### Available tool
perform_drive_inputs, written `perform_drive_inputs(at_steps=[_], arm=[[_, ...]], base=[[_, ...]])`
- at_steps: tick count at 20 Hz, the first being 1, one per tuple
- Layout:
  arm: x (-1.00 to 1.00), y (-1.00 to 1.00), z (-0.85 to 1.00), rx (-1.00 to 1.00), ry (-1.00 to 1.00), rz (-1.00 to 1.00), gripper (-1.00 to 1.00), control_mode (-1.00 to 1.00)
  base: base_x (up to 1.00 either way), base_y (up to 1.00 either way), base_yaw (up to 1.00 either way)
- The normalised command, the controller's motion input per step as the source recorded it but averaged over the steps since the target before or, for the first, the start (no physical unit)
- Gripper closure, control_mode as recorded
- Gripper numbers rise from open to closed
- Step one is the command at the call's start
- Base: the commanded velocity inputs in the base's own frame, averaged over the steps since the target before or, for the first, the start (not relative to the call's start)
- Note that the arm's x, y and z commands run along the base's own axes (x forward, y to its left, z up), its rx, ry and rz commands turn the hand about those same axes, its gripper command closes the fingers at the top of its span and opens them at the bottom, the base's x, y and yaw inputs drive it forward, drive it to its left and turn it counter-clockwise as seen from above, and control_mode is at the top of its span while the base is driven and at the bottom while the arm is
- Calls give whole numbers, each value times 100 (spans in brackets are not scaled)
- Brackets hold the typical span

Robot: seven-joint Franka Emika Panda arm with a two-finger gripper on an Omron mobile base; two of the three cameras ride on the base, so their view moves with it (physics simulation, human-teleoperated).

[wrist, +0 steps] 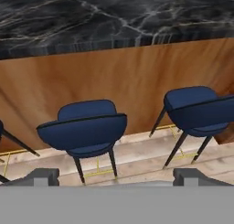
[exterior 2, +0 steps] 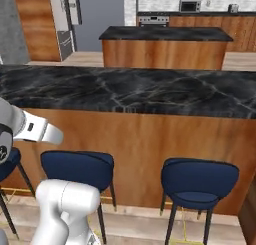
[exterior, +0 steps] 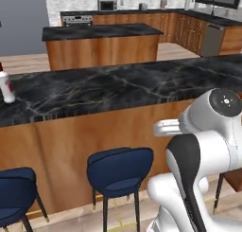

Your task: There is a bowl on the dining counter. Grab a lemon wedge from the fridge and place it in the bowl. Then get the liquor bottle and glass cup from the cabinet and place them next to the bowl.

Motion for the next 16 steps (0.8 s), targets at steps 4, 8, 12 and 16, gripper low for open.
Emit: perform_drive_inputs(at_steps=[4, 8, 12, 16], arm=[[0, 0, 0, 0, 0, 0, -100, 100], [0, 0, 0, 0, 0, 0, -100, 100], [0, 0, 0, 0, 0, 0, -100, 100], [0, 0, 0, 0, 0, 0, -100, 100]], base=[[-39, -93, -2], [-42, -100, -18], [-43, -100, -15], [-66, -100, -13]])
